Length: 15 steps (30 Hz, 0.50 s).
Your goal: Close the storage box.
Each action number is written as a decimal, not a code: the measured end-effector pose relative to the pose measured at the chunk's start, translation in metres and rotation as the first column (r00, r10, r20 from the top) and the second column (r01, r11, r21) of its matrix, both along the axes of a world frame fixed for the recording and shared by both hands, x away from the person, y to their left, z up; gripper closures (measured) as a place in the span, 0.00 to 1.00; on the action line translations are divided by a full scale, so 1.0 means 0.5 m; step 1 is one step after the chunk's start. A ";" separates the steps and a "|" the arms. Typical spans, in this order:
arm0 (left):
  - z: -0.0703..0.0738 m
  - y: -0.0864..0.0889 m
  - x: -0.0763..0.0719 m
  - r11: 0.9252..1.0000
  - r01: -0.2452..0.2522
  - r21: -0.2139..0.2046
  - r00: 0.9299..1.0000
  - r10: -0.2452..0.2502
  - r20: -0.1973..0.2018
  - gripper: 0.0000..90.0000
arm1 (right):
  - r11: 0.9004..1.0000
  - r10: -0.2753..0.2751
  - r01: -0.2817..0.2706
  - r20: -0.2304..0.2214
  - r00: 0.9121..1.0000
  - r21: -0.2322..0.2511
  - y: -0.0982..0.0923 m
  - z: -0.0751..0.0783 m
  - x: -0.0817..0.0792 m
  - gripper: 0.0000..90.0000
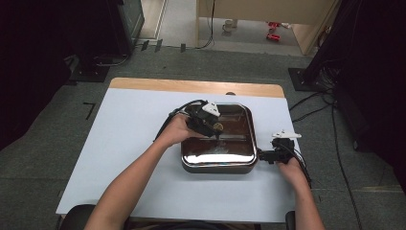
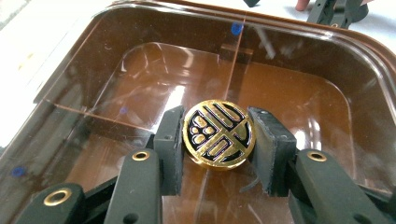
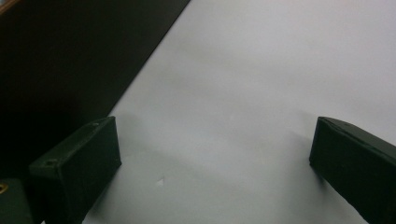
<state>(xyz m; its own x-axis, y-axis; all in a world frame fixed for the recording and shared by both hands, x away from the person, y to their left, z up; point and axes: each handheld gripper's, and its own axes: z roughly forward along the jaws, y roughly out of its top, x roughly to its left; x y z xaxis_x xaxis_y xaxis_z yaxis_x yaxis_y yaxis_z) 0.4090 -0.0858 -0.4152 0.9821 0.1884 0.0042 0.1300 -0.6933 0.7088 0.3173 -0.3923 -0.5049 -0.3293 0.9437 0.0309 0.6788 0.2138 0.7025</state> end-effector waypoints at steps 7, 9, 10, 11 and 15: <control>-0.005 -0.005 0.010 0.999 0.034 0.012 0.999 -0.034 0.005 0.66 | 1.000 0.000 0.000 0.000 1.000 0.000 0.000 0.000 0.000 0.01; -0.004 -0.008 0.014 0.999 0.049 0.012 0.999 -0.049 -0.005 0.66 | 1.000 0.000 0.000 0.000 1.000 0.000 0.000 0.000 0.000 0.01; -0.004 -0.011 0.014 0.998 0.059 0.019 0.998 -0.059 -0.001 0.66 | 1.000 0.000 0.000 0.000 1.000 0.000 0.000 0.000 0.000 0.01; -0.004 -0.013 0.015 0.998 0.064 0.021 0.998 -0.064 -0.001 0.66 | 1.000 0.000 0.000 0.000 1.000 0.000 0.000 0.000 0.000 0.01; -0.007 -0.013 0.020 0.997 0.073 0.012 0.997 -0.073 -0.020 0.66 | 1.000 0.000 0.000 0.000 1.000 -0.001 0.000 0.000 0.000 0.01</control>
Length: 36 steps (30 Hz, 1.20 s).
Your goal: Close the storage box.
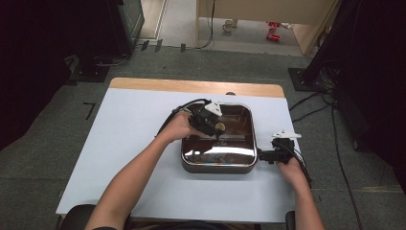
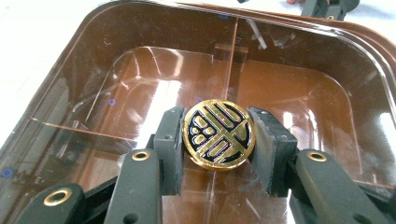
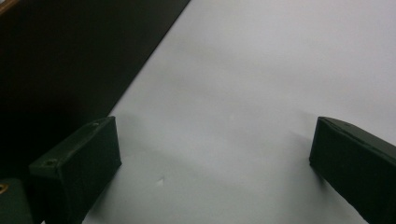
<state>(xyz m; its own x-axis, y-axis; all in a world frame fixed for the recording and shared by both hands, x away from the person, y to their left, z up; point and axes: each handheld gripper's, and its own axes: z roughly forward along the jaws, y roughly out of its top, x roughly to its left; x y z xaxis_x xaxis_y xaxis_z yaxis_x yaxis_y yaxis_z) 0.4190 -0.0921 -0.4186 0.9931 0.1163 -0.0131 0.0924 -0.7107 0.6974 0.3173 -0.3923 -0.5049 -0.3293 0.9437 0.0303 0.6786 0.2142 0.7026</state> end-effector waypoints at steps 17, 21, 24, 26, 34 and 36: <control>0.023 0.032 0.011 0.990 -0.123 -0.076 0.987 0.113 -0.118 0.52 | 1.000 0.000 0.000 0.001 1.000 -0.001 0.000 0.000 0.000 0.01; 0.036 0.055 0.007 0.984 -0.161 -0.078 0.982 0.152 -0.112 0.47 | 1.000 -0.002 0.002 0.000 1.000 0.001 0.000 0.000 0.000 0.01; 0.042 0.072 0.001 0.982 -0.179 -0.063 0.980 0.172 -0.099 0.44 | 1.000 -0.002 0.002 0.000 1.000 0.000 0.000 0.000 0.000 0.01; 0.043 0.086 -0.006 0.979 -0.190 -0.068 0.979 0.184 -0.088 0.43 | 1.000 -0.001 0.001 0.000 1.000 0.000 0.000 0.000 0.000 0.01; 0.045 0.146 -0.032 0.963 -0.254 -0.088 0.966 0.249 -0.065 0.42 | 1.000 -0.001 0.001 0.001 1.000 0.000 0.000 0.000 0.000 0.01; 0.046 0.162 -0.038 0.956 -0.276 -0.100 0.961 0.271 -0.059 0.42 | 1.000 0.000 0.000 0.001 1.000 -0.001 0.000 0.000 0.000 0.01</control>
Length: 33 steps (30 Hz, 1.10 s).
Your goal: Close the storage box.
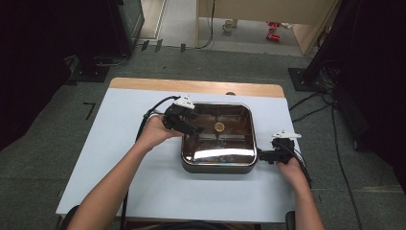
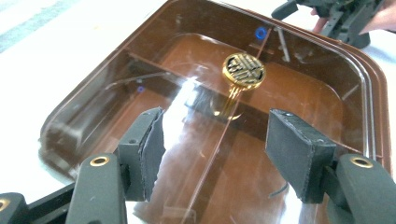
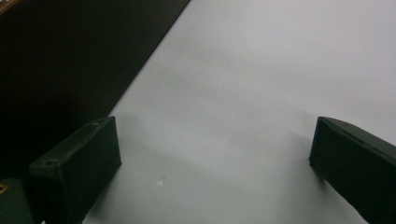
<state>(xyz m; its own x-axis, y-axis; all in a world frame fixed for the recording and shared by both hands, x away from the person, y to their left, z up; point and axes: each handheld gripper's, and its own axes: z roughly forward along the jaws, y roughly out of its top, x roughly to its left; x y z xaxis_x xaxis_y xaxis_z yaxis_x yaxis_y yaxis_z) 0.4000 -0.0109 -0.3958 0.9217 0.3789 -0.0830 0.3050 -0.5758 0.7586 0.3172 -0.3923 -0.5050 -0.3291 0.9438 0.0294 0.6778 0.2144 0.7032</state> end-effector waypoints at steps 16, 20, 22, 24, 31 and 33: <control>-0.036 0.118 -0.036 0.985 -0.154 -0.073 0.988 0.153 -0.019 0.41 | 1.000 -0.001 0.001 0.001 1.000 0.000 0.000 0.000 0.000 0.01; -0.041 0.142 -0.045 0.980 -0.188 -0.067 0.982 0.189 0.011 0.39 | 1.000 -0.001 0.001 0.001 1.000 0.000 0.000 0.000 0.000 0.01; -0.045 0.150 -0.048 0.979 -0.198 -0.055 0.980 0.200 0.017 0.35 | 1.000 -0.001 0.001 0.001 1.000 0.000 0.000 0.000 0.000 0.01; -0.052 0.162 -0.051 0.976 -0.205 -0.073 0.979 0.206 -0.002 0.35 | 1.000 -0.001 0.001 0.001 1.000 0.000 0.000 0.000 0.000 0.01; -0.079 0.196 -0.065 0.964 -0.253 -0.076 0.966 0.256 0.025 0.31 | 1.000 -0.001 0.001 0.001 1.000 -0.001 0.000 0.000 0.000 0.01; -0.086 0.203 -0.071 0.963 -0.261 -0.067 0.963 0.265 0.047 0.31 | 1.000 -0.001 0.001 0.001 1.000 -0.001 0.000 0.000 0.000 0.01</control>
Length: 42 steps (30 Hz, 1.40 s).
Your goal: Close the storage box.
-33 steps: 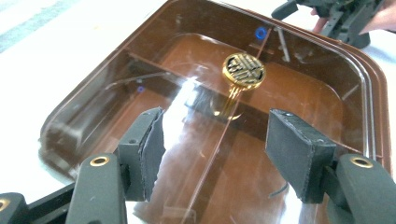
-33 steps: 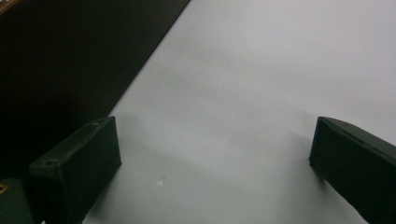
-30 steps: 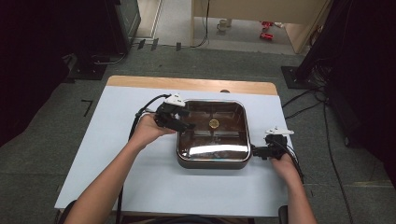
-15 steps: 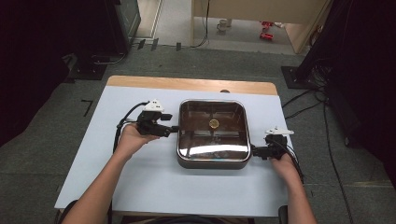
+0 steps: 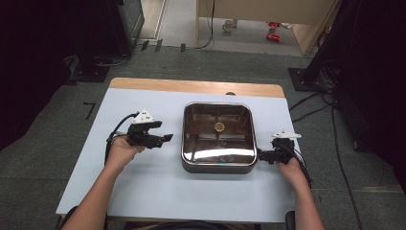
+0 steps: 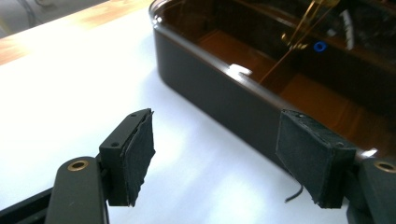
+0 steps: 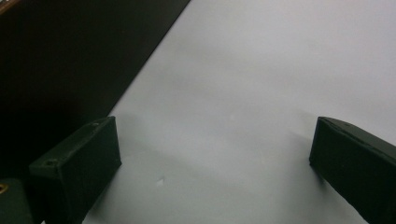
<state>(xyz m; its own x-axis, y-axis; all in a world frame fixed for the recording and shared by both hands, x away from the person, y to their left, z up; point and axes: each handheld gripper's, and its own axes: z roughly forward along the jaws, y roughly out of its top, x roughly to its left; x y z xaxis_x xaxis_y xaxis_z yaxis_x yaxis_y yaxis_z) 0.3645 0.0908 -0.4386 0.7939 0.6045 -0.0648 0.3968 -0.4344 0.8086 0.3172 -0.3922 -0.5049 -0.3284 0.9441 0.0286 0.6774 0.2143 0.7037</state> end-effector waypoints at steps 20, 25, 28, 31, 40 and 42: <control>-0.090 0.087 0.025 0.983 -0.150 0.103 0.987 0.155 -0.035 0.29 | 1.000 0.000 0.000 0.000 1.000 0.000 0.000 0.000 0.000 0.01; -0.107 0.096 0.037 0.978 -0.173 0.117 0.983 0.179 -0.042 0.29 | 1.000 0.000 0.000 0.000 1.000 0.000 0.000 0.000 0.000 0.01; -0.116 0.095 0.039 0.981 -0.152 0.123 0.987 0.156 -0.026 0.28 | 1.000 0.000 0.000 0.000 1.000 0.000 0.000 0.000 0.000 0.01; -0.116 0.096 0.040 0.981 -0.150 0.121 0.988 0.154 -0.027 0.28 | 1.000 0.000 0.000 0.000 1.000 0.000 0.000 0.000 0.000 0.01; -0.117 0.092 0.038 0.979 -0.158 0.130 0.986 0.162 -0.023 0.27 | 1.000 0.000 0.000 -0.001 1.000 0.000 0.000 0.000 0.000 0.01; -0.117 0.091 0.037 0.978 -0.162 0.131 0.986 0.167 -0.022 0.27 | 1.000 0.000 0.000 -0.001 1.000 0.001 0.000 0.000 0.000 0.01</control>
